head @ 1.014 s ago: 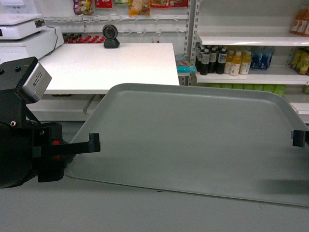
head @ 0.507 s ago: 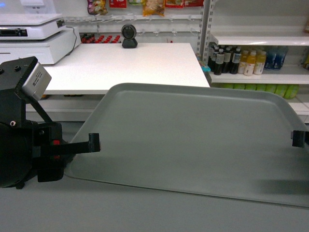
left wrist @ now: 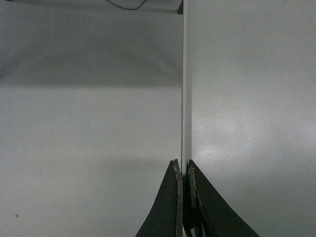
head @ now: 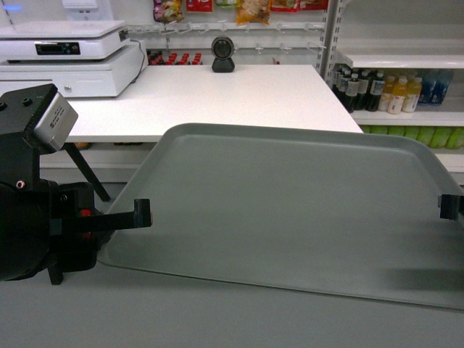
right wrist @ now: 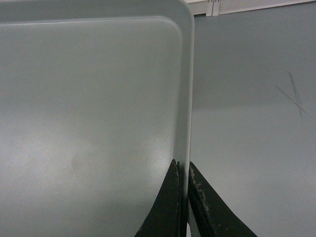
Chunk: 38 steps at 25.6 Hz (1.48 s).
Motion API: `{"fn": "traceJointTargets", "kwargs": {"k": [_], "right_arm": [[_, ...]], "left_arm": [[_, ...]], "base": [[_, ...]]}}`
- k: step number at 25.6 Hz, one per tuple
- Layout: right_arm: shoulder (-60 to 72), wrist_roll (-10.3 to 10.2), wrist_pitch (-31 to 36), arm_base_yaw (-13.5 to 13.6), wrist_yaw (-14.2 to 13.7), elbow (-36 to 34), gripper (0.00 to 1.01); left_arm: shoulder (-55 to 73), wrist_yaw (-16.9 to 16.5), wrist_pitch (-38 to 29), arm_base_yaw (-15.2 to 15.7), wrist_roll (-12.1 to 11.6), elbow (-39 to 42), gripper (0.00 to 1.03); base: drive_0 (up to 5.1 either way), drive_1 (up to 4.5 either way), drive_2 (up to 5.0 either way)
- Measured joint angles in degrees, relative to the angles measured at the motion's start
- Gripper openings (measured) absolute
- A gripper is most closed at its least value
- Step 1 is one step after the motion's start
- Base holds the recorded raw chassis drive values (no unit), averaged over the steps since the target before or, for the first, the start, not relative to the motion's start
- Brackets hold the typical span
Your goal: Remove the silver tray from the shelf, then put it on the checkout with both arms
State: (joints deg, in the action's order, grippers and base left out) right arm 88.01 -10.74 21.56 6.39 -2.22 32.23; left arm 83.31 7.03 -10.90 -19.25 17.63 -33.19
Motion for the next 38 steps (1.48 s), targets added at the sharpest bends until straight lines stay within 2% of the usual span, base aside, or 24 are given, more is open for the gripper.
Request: {"fn": "traceJointTargets", "kwargs": {"k": [13, 34, 38], "right_arm": [[0.00, -0.09, 0.17, 0.44, -0.04, 0.02, 0.03], [0.00, -0.17, -0.07, 0.35, -0.13, 0.02, 0.03], [-0.02, -0.17, -0.17, 0.35, -0.15, 0.00, 0.03]], "left_arm": [[0.00, 0.04, 0.24, 0.42, -0.04, 0.00, 0.02], [0.00, 0.02, 0.11, 0.26, -0.04, 0.00, 0.02], [-0.02, 0.02, 0.33, 0.26, -0.02, 0.00, 0.02]], "base": [[-5.0, 2.45, 2.4], [-0.1, -0.07, -0.1], [-0.1, 4.02, -4.2]]}}
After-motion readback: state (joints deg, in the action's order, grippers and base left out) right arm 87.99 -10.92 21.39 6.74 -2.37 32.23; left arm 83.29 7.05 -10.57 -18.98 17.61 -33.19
